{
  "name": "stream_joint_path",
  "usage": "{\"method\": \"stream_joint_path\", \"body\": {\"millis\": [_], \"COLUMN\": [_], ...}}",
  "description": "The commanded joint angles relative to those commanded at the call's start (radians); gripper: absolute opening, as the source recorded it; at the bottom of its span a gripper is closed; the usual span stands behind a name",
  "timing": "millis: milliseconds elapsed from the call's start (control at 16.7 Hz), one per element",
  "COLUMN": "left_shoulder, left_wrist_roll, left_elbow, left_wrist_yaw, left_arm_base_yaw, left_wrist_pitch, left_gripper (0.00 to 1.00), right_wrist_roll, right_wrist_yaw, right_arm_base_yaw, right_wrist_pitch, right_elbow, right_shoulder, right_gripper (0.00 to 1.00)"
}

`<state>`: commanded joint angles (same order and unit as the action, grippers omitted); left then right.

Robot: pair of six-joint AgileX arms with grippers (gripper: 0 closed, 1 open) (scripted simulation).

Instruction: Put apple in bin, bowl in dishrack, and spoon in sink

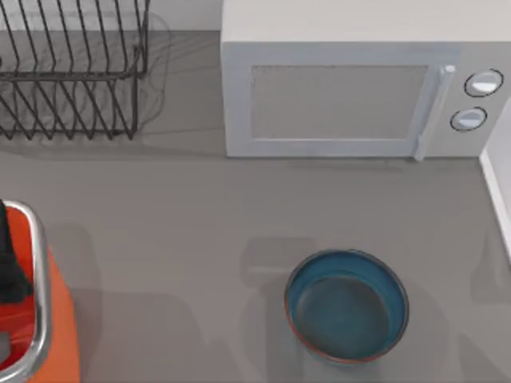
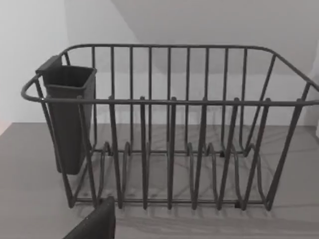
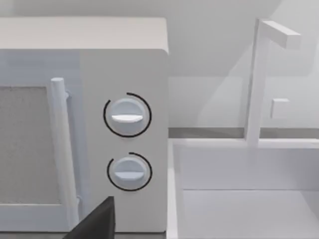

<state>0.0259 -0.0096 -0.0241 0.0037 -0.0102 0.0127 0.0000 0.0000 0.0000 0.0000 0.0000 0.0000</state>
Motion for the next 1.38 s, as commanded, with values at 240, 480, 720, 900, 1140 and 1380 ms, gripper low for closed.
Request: {"method": "stream_joint_path", "body": {"millis": [240,480,720,900,1140,1380], "left_shoulder": [0.160,0.457,0.859,1.200,1.657,2.056], "left_wrist_roll": [-0.054,-0.148,-0.269,-0.370,-0.516,-0.669], "left_elbow": [-0.146,-0.403,-0.733,-1.009,-1.407,-1.827], "left_wrist_yaw": [0.018,0.037,0.054,0.064,0.074,0.075], "left_arm_base_yaw": [-0.081,-0.211,-0.368,-0.493,-0.659,-0.808], "left_wrist_pitch": [0.084,0.266,0.540,0.790,1.137,1.442], "left_gripper": [1.00,1.00,1.00,1.00,1.00,1.00], "right_wrist_roll": [0.000,0.000,0.000,0.000,0.000,0.000], "right_wrist_yaw": [0.000,0.000,0.000,0.000,0.000,0.000], "right_arm_base_yaw": [0.000,0.000,0.000,0.000,0.000,0.000], "right_wrist_pitch": [0.000,0.000,0.000,0.000,0.000,0.000], "right_elbow": [0.000,0.000,0.000,0.000,0.000,0.000], "right_shoulder": [0.000,0.000,0.000,0.000,0.000,0.000], "right_gripper": [1.00,1.00,1.00,1.00,1.00,1.00]}}
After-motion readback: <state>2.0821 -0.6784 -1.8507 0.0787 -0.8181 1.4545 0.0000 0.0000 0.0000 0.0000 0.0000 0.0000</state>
